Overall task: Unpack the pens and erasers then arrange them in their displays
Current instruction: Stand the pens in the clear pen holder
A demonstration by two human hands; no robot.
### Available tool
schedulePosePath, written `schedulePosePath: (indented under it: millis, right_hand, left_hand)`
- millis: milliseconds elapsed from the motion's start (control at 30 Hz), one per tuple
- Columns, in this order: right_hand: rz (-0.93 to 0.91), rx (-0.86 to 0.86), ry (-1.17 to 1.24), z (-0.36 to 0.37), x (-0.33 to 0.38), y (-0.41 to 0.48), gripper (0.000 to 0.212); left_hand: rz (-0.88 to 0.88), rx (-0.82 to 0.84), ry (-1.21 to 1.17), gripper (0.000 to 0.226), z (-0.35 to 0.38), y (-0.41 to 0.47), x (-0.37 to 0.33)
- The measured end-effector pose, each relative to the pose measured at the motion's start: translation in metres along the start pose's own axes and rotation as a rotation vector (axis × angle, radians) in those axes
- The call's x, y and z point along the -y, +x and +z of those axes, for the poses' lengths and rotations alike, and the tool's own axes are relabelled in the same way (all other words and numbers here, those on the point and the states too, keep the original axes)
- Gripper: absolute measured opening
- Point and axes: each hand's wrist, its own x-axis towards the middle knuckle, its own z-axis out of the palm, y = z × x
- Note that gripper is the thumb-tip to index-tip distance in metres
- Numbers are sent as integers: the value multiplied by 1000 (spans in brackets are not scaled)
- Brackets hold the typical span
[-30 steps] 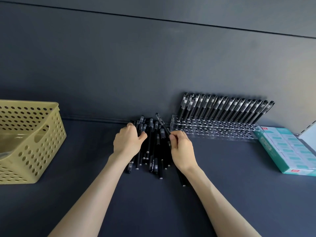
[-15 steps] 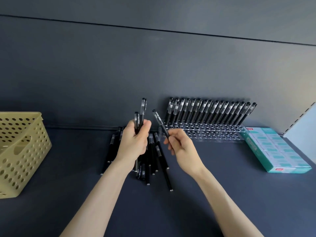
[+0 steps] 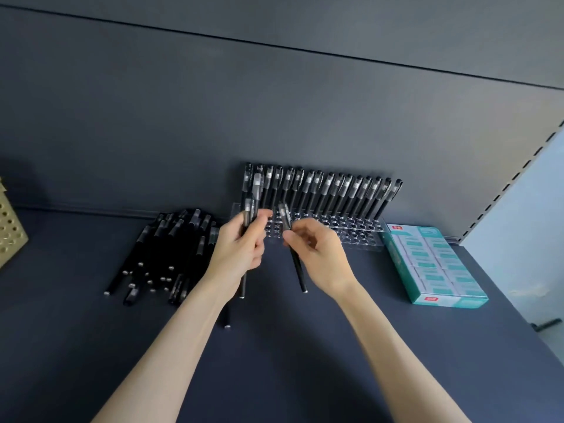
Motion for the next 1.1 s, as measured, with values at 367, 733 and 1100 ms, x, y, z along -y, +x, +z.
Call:
schedulePosePath:
  millis: [367, 733, 1100]
  right_hand:
    - [-291, -323, -87, 4, 17, 72, 56]
    - [-334, -329, -187, 25, 8, 90, 46]
    - [-359, -303, -321, 29, 3, 85, 28]
  left_hand:
    - [59, -164, -114, 17, -14, 5, 8]
    - [9, -128, -194, 17, -19, 7, 12]
    - [-10, -109, -193, 17, -17, 6, 13]
